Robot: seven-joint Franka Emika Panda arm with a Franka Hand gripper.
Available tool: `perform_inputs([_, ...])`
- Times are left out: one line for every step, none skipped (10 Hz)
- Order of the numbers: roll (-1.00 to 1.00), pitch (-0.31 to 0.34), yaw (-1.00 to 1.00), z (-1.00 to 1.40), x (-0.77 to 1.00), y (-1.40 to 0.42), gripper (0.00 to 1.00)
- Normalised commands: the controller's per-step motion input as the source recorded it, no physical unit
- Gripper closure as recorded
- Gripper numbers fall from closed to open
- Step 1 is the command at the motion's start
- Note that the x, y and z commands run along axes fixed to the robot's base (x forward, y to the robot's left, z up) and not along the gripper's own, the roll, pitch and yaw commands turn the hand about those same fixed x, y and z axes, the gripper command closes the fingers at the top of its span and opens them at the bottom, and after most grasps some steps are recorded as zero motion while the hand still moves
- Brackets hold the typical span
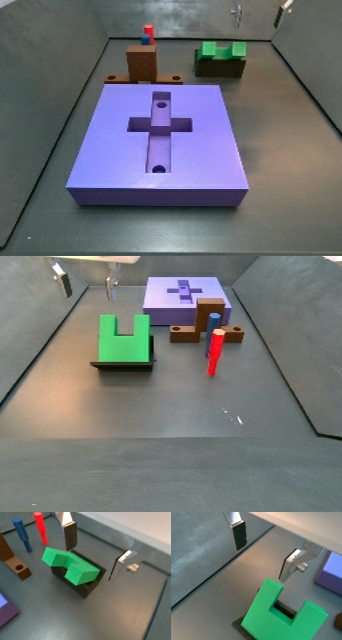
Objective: Pick up the green object. Move up. Place the green object on the fixture. Regrasp the green object. Move to above the board. Insert the green object.
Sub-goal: Regrasp the green object.
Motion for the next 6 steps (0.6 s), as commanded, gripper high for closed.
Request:
perform_inputs([1.0, 0.314, 0.22, 0.09, 0.2, -0.17, 0.0])
perform_inputs([1.0, 0.303, 0.23, 0.05, 0.17, -0.12, 0.0])
perform_inputs([1.0, 0.303, 0.28, 0.08, 0.12, -0.05, 0.0])
perform_inputs([1.0, 0.349, 0.36, 0.12, 0.21, 0.0, 0.0])
perform_inputs([1.0, 0.351, 0.36, 0.12, 0.15, 0.0, 0.0])
perform_inputs([1.0, 0.374, 0.36, 0.16, 0.21, 0.0, 0.0])
